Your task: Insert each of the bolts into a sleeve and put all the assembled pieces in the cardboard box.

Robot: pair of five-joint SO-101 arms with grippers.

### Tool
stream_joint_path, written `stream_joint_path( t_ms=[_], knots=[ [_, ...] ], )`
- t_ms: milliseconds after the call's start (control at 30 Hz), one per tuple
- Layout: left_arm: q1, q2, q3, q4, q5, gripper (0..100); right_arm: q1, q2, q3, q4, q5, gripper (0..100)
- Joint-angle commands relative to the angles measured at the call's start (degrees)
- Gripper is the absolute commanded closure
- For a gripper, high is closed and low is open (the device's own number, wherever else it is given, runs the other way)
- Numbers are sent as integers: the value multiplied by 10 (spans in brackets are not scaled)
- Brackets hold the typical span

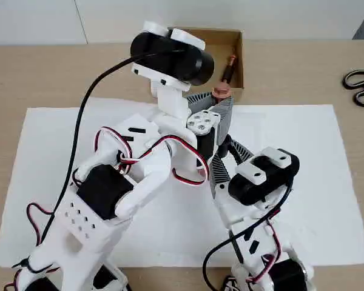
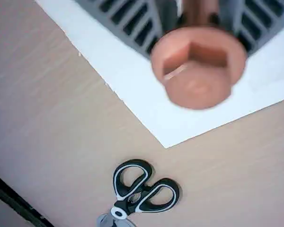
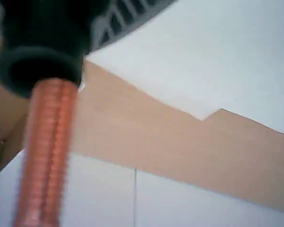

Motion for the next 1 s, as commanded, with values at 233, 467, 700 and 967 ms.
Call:
stream_joint_path(
  t_ms=[233,467,700,967],
  knots=[
    [4,-12,-2,-2,4,994,0,-3,-3,-15,-6,995],
    [4,-12,-1,-2,4,994,-1,-3,-4,-15,-6,995],
    [10,-12,-1,-3,3,994,-1,-3,-4,-15,-7,995],
    [10,-12,17,-3,1,994,-15,-3,-4,-14,-5,995]
  ],
)
